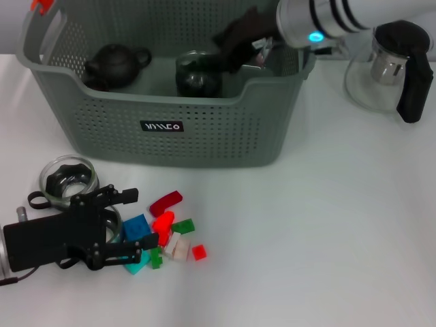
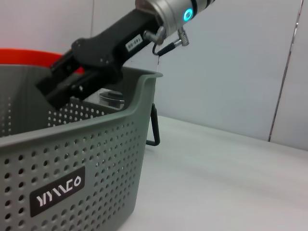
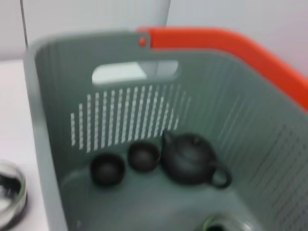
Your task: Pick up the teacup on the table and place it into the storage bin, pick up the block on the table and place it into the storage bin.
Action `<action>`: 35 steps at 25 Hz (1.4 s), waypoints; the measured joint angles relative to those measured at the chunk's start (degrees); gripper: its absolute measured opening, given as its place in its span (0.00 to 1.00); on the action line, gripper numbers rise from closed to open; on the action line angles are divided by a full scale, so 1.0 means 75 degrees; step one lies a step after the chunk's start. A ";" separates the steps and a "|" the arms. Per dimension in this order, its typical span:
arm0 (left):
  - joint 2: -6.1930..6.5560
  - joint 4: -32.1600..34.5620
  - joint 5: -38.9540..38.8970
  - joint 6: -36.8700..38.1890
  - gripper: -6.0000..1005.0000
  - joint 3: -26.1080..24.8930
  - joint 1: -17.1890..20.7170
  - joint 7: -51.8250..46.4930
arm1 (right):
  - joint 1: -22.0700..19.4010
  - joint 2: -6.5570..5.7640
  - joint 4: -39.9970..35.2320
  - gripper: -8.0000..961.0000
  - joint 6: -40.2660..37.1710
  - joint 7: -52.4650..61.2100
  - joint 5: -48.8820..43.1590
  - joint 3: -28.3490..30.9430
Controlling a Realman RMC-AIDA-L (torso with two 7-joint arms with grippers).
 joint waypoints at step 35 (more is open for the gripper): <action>0.0081 0.0421 -0.0058 0.0308 0.90 -0.0032 -0.0060 -0.0200 | -0.4561 -0.0025 -0.4913 0.66 -0.6313 -0.1765 0.4003 -0.0188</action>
